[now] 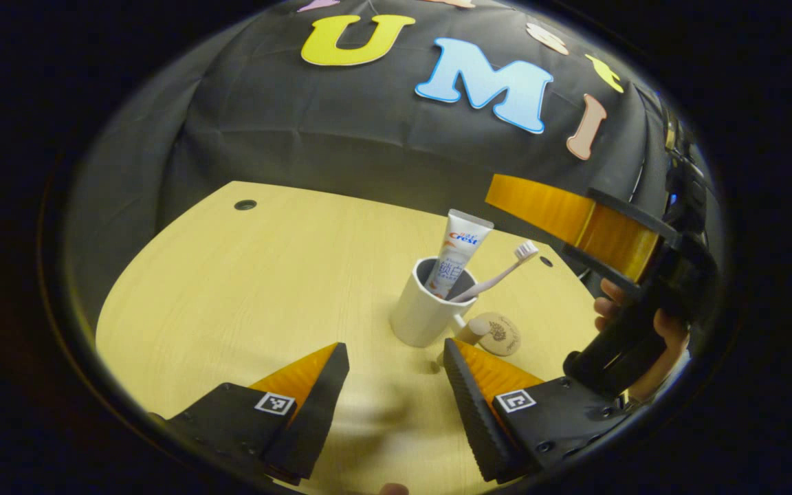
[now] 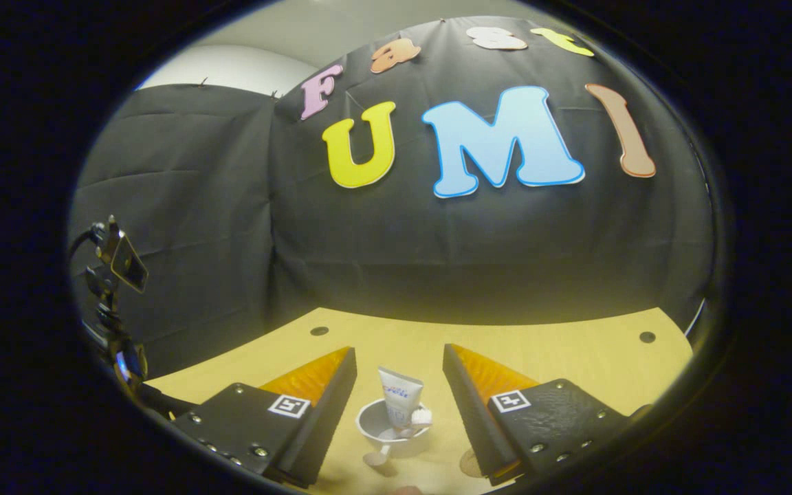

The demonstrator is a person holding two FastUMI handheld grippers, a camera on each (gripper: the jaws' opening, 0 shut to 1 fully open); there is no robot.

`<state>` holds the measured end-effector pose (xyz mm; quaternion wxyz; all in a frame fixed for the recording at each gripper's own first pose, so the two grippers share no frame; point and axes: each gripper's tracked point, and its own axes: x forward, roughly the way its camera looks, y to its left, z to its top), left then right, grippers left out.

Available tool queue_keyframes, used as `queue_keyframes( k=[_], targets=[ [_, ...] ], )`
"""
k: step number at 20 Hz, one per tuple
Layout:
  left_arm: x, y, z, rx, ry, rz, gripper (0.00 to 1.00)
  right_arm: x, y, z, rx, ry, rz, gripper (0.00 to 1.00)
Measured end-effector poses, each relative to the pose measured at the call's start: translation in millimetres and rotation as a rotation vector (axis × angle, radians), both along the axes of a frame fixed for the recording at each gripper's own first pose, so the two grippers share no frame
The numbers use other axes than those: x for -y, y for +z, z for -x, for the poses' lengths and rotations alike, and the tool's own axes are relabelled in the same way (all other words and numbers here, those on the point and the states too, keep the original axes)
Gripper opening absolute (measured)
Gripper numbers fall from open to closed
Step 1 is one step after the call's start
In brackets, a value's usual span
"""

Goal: Put the toothbrush and toothpaste on the desktop into the cup, then pick up the cup and place it on the coaster on the desktop.

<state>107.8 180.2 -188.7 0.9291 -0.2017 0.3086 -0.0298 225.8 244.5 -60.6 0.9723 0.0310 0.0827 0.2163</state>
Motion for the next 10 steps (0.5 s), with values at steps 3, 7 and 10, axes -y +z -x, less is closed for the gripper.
queue_keyframes(
  k=[3,7,10],
  targets=[
    [0,0,-1,0.002,-0.013,-0.002,0.91,18,15,9,0.004,-0.038,-0.003,0.81],
    [5,-5,2,-0.033,-0.039,0.008,0.90,42,27,21,-0.016,-0.087,-0.016,0.81],
    [9,-6,6,-0.060,-0.064,0.008,0.91,58,34,33,-0.020,-0.111,-0.012,0.80]
  ],
)
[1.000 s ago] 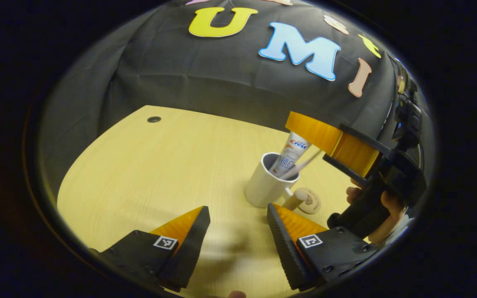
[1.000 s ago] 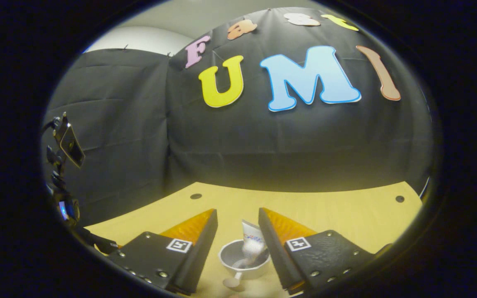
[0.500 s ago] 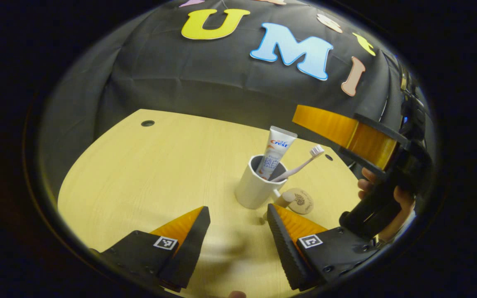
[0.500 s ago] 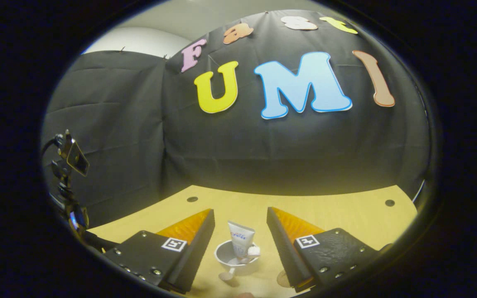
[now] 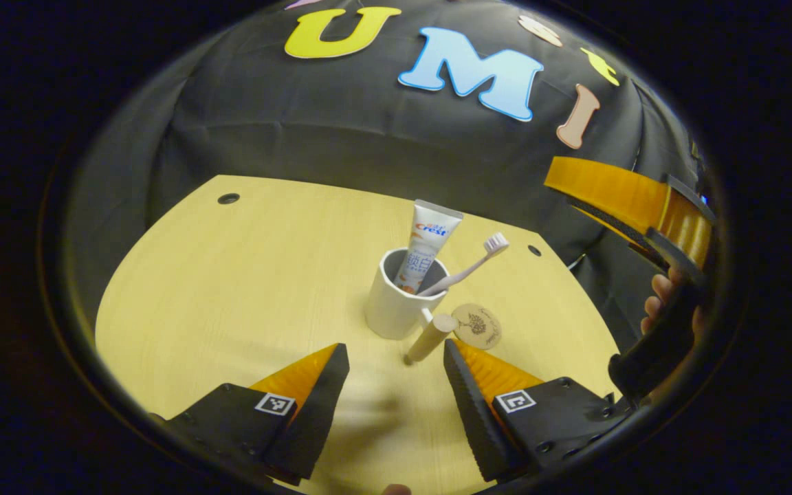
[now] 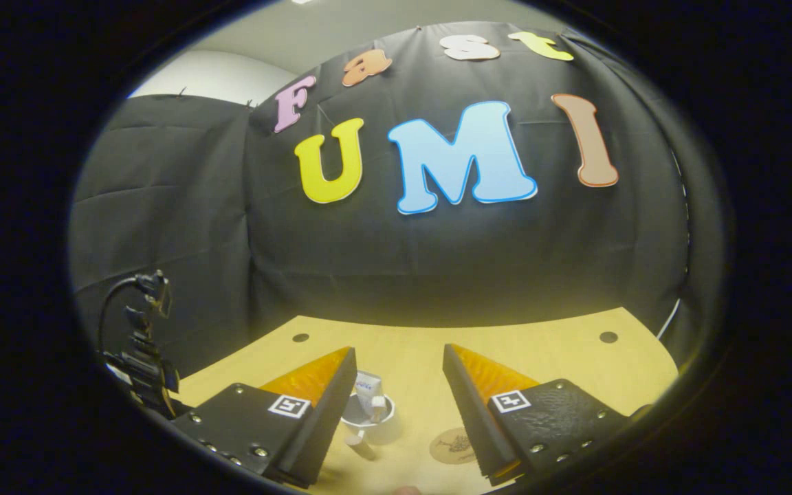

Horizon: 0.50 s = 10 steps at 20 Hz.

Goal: Put the toothbrush and toothpaste on the desktop into the cup, then pick up the cup and place it on the coaster on the desktop.

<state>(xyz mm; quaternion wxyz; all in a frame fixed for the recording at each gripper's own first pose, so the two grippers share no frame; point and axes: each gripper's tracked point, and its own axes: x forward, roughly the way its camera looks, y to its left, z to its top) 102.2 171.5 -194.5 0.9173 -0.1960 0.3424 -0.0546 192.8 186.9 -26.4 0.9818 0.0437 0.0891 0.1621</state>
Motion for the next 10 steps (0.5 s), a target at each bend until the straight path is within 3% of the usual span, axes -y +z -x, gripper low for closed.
queue_keyframes(
  k=[9,10],
  targets=[
    [28,-12,-13,-0.120,-0.048,0.015,0.90,41,-2,25,-0.039,-0.070,0.048,0.77],
    [30,-12,-17,-0.136,-0.048,0.016,0.91,45,-3,25,-0.050,-0.076,0.042,0.81]
  ],
)
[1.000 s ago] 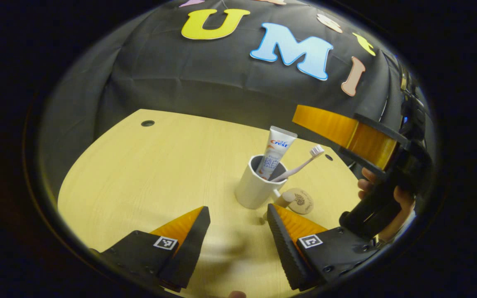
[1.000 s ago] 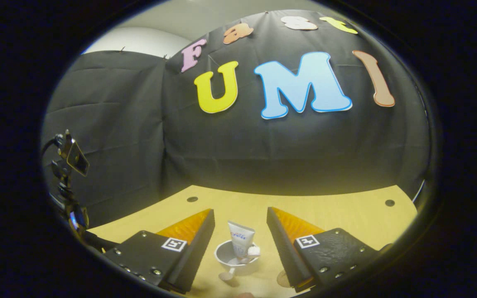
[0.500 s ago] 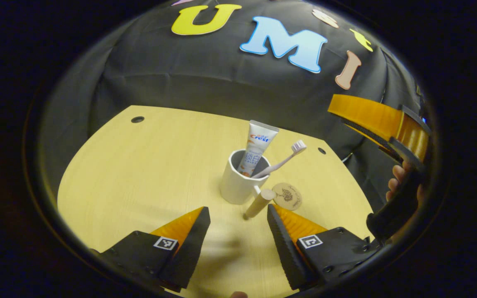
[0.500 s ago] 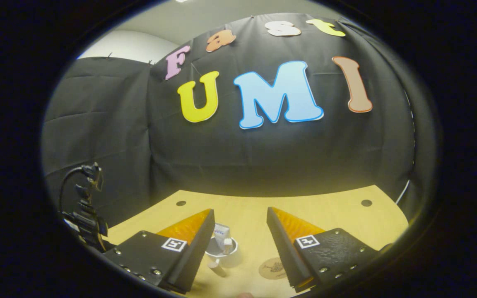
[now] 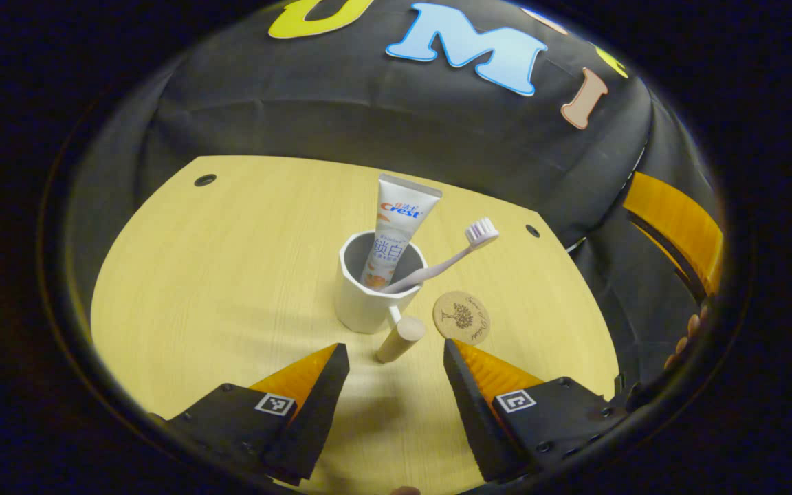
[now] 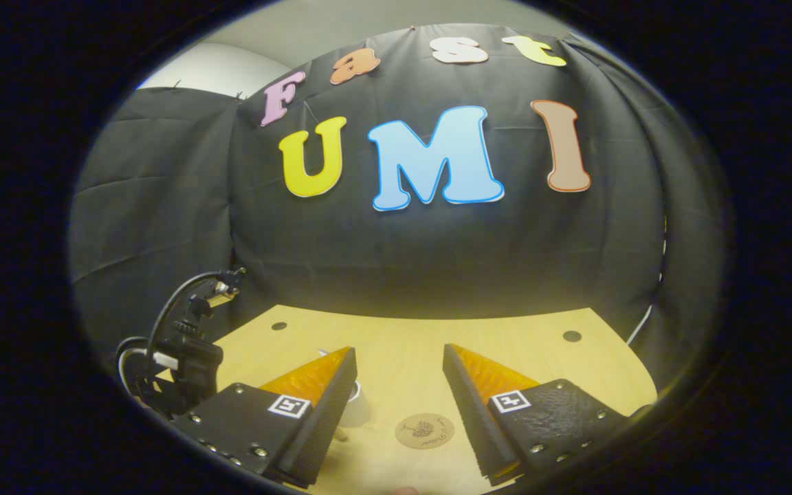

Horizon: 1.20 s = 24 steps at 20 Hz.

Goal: Put the toothbrush and toothpaste on the desktop into the cup, then pick up the cup and place it on the coaster on the desktop.

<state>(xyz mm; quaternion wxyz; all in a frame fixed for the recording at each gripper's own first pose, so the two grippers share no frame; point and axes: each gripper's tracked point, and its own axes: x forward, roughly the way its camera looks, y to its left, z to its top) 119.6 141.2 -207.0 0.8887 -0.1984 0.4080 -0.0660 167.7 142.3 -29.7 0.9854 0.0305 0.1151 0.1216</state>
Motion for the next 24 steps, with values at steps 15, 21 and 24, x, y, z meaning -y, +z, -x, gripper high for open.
queue_keyframes(
  k=[15,21,24],
  targets=[
    [22,-39,-47,-0.275,-0.021,-0.008,0.88,54,-45,-11,-0.158,-0.090,-0.071,0.81],
    [24,-56,-53,-0.359,-0.018,-0.016,0.86,62,-57,-15,-0.195,-0.095,-0.083,0.81],
    [23,-65,-55,-0.400,0.022,0.006,0.77,67,-61,-16,-0.208,-0.099,-0.092,0.81]
  ],
)
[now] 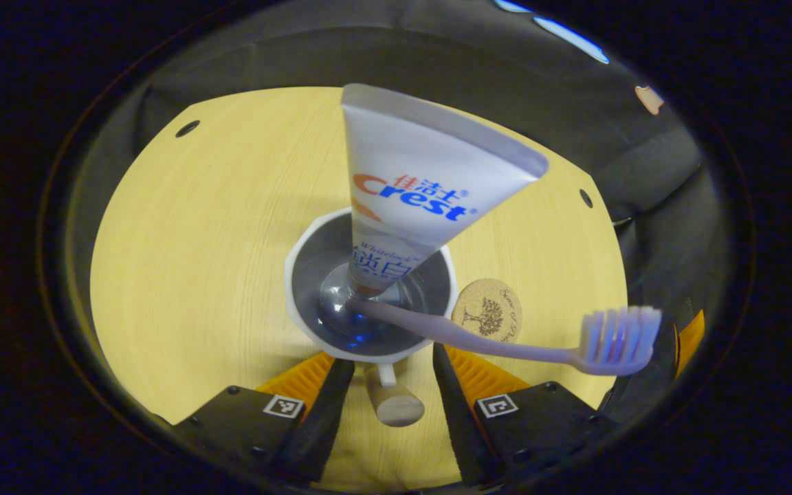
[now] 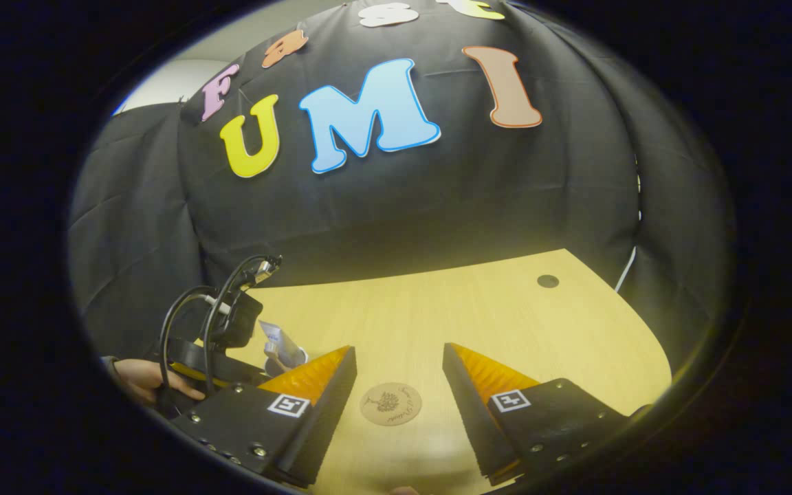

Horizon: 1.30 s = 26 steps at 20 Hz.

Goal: Put the toothbrush and toothpaste on the desktop into the cup, then pick up the cup and place it on the coaster on the desktop.

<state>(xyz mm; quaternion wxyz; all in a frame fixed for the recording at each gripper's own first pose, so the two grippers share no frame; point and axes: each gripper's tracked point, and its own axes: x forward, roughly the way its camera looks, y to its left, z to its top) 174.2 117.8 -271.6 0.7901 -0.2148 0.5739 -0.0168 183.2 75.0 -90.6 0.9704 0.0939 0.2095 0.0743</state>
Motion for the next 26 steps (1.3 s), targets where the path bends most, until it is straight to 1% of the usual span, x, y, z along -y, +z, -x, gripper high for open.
queue_keyframes(
  k=[1,2,4,5,6,7,8,9,10,12,13,14,15,16,19,20,22,24,25,26],
  targets=[
    [-2,-3,0,-0.010,0.013,0.009,0.67,2,-2,-1,-0.005,-0.002,-0.001,0.81],
    [-4,-3,-2,-0.016,0.027,0.013,0.71,3,-4,-1,-0.009,-0.004,-0.003,0.81],
    [-9,-9,-3,-0.033,0.048,0.003,0.64,6,-7,-1,-0.018,-0.008,-0.009,0.81],
    [-8,-12,-4,-0.038,0.056,0.003,0.64,7,-8,-1,-0.022,-0.010,-0.012,0.81],
    [-9,-13,-5,-0.042,0.060,0.004,0.56,8,-9,-1,-0.024,-0.011,-0.015,0.81],
    [-5,-14,-5,-0.045,0.064,0.004,0.55,9,-9,-1,-0.027,-0.014,-0.017,0.81],
    [-4,-15,-6,-0.048,0.068,0.000,0.55,11,-10,-1,-0.029,-0.016,-0.018,0.77],
    [-1,-14,-6,-0.052,0.077,0.008,0.55,12,-11,-1,-0.034,-0.019,-0.019,0.81],
    [-2,-17,-4,-0.062,0.073,-0.001,0.56,13,-13,0,-0.037,-0.020,-0.023,0.81],
    [-4,-22,-5,-0.058,0.062,-0.015,0.49,15,-15,1,-0.045,-0.024,-0.034,0.81],
    [-7,-21,-3,-0.061,0.063,-0.041,0.49,15,-15,0,-0.048,-0.026,-0.040,0.81],
    [-14,-21,-7,-0.041,0.060,-0.065,0.43,16,-16,1,-0.050,-0.029,-0.046,0.81],
    [-15,-23,-6,-0.039,0.053,-0.066,0.37,17,-17,1,-0.052,-0.033,-0.050,0.81],
    [-15,-22,-7,-0.033,0.047,-0.062,0.39,18,-17,1,-0.052,-0.035,-0.054,0.81],
    [-18,-22,-10,0.009,0.036,-0.059,0.36,20,-18,4,-0.056,-0.039,-0.063,0.81],
    [-15,-19,-11,0.019,0.036,-0.043,0.35,21,-18,4,-0.057,-0.040,-0.065,0.81],
    [-7,-14,-10,0.040,0.031,-0.024,0.36,22,-17,5,-0.057,-0.043,-0.067,0.81],
    [-1,-7,-12,0.069,0.010,-0.037,0.37,22,-16,5,-0.056,-0.044,-0.073,0.81],
    [4,-4,-14,0.083,-0.002,-0.037,0.35,23,-16,6,-0.055,-0.044,-0.075,0.81],
    [9,1,-15,0.096,-0.016,-0.036,0.36,24,-15,7,-0.054,-0.045,-0.075,0.81]
  ],
)
